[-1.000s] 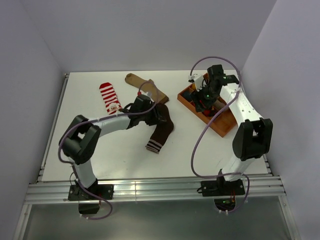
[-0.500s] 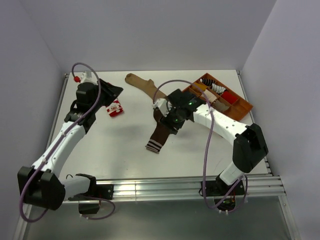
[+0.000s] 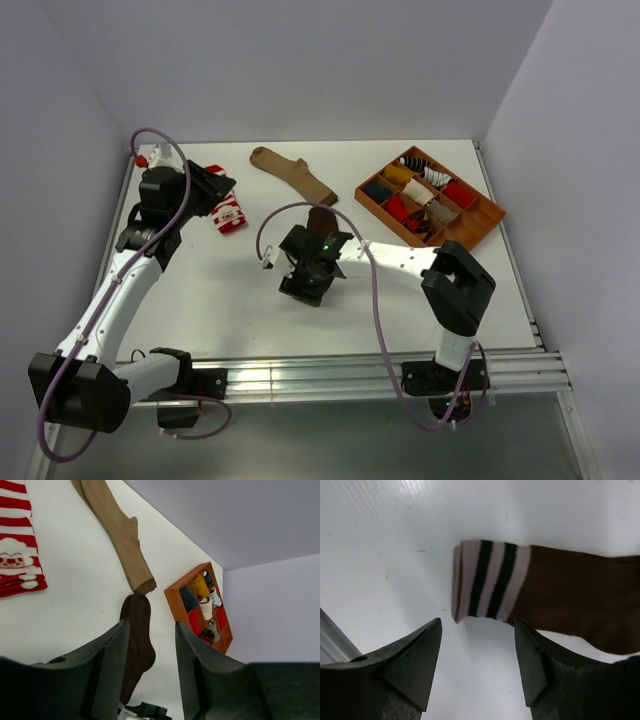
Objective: Roll the socks
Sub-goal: Adjust the sock at the center of the board.
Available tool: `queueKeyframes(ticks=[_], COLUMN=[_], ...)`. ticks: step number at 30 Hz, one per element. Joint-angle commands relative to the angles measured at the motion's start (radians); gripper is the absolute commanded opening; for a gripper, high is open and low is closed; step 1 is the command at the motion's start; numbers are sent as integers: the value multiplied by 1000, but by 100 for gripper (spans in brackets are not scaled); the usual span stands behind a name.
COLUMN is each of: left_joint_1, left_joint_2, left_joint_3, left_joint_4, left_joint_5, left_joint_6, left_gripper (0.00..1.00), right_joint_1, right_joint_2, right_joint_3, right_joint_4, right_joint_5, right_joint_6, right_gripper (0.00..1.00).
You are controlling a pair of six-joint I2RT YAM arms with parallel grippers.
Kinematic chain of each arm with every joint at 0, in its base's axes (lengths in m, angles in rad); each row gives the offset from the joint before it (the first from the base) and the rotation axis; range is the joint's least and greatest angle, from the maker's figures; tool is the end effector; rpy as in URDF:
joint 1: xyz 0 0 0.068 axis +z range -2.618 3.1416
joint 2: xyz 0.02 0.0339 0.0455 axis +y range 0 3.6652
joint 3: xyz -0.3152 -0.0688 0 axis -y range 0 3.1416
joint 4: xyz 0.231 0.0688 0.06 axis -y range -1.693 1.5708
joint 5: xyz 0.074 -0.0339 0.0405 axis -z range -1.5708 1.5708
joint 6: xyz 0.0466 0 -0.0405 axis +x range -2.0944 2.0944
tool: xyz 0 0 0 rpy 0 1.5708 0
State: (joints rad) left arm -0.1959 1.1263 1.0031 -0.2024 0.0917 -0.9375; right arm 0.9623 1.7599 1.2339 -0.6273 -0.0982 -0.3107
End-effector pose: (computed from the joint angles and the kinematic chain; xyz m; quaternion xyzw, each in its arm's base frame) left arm 0.2298 -0.0500 0.3907 -0.2691 0.7660 -0.3441 0.4715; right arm 0.2009 0.2963 0.2490 -0.5890 0.7797 0.1117 0.1807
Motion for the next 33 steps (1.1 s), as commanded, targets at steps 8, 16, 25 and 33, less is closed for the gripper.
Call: queueKeyframes(ticks=[8,16,25,33], left_joint_1=[29,35,35,35], left_joint_2=[-28,-20,-22,-34], left_joint_3=[38,2,-15,-52], left_joint_4=[23,61,49,58], left_joint_5=[51,75,49,42], left_joint_6=[35,37,71,80], left_gripper=[48,48,48,46], right_joint_1=[73,72,69,-31], right_joint_2=[82,125,132,79], right_joint_3=[4,-4,-27,-22], right_joint_4=[35,47,41,-72], right_joint_5=[40,58,45,-269], right_joint_6=[24,27,2,-85], right_gripper=[67,55,33,23])
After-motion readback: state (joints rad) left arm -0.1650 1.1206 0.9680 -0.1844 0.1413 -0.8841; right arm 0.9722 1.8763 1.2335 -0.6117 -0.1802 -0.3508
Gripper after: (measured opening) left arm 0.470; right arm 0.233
